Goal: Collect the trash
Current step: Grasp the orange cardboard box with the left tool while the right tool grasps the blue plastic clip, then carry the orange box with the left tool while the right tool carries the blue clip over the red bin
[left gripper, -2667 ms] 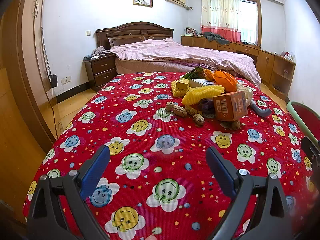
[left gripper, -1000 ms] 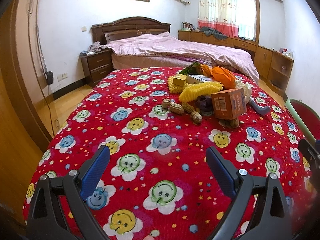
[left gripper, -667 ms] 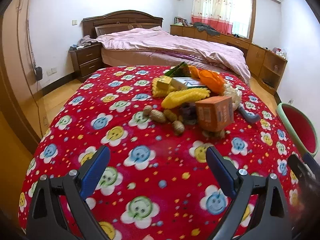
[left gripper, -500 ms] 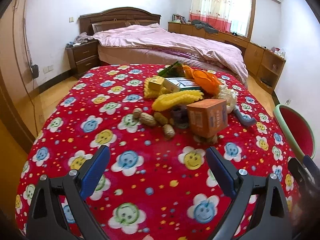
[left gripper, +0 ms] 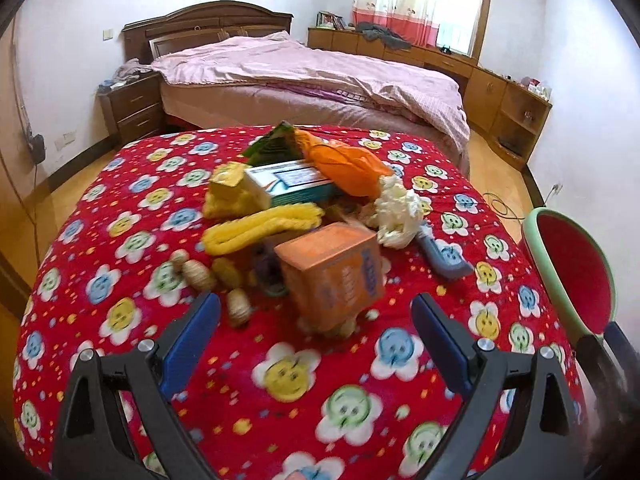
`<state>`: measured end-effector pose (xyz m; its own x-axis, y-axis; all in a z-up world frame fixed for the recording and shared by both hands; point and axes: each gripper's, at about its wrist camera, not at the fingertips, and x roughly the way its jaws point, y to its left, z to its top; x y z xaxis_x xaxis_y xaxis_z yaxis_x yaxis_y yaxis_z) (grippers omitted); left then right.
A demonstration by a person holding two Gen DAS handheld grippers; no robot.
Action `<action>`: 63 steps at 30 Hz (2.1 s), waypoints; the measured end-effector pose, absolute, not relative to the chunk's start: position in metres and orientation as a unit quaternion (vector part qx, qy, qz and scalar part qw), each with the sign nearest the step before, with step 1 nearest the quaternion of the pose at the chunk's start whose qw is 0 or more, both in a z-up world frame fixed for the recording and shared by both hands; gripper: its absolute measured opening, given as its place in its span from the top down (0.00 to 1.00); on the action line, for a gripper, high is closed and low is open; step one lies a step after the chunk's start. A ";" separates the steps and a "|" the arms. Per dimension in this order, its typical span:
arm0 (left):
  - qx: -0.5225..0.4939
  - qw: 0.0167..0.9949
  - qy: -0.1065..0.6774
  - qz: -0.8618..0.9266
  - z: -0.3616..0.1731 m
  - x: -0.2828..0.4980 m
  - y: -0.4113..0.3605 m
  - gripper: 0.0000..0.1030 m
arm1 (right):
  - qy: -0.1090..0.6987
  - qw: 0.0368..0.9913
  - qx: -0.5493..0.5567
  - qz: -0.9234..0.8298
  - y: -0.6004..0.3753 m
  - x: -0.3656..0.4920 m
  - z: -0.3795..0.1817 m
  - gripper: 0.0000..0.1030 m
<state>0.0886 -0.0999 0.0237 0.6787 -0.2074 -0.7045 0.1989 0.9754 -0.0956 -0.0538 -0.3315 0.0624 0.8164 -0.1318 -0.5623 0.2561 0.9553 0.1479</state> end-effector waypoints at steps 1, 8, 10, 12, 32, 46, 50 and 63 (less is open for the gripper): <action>-0.004 0.915 0.388 -0.108 0.022 0.093 -0.105 0.07 | 0.286 0.946 0.112 -0.105 -0.335 -0.054 0.062 0.00; -0.013 0.903 0.416 -0.104 0.008 0.116 -0.115 0.23 | 0.291 0.942 0.127 -0.111 -0.350 -0.051 0.062 0.00; -0.022 0.899 0.424 -0.106 0.004 0.118 -0.114 0.30 | 0.292 0.941 0.129 -0.110 -0.352 -0.050 0.062 0.00; -0.030 0.897 0.426 -0.112 0.004 0.118 -0.112 0.36 | 0.293 0.941 0.130 -0.108 -0.353 -0.047 0.062 0.00; -0.063 0.895 0.436 -0.061 0.037 0.129 -0.026 0.37 | 0.345 0.930 0.118 -0.050 -0.305 0.021 0.063 0.00; -0.081 0.879 0.466 -0.057 0.011 0.151 0.007 0.37 | 0.395 0.909 0.115 -0.063 -0.285 0.079 0.036 0.15; -0.081 0.877 0.470 -0.063 0.005 0.157 0.009 0.37 | 0.407 0.903 0.119 -0.067 -0.284 0.087 0.028 0.28; -0.079 0.879 0.464 -0.074 0.004 0.164 0.010 0.37 | 0.424 0.894 0.129 -0.070 -0.282 0.096 0.018 0.69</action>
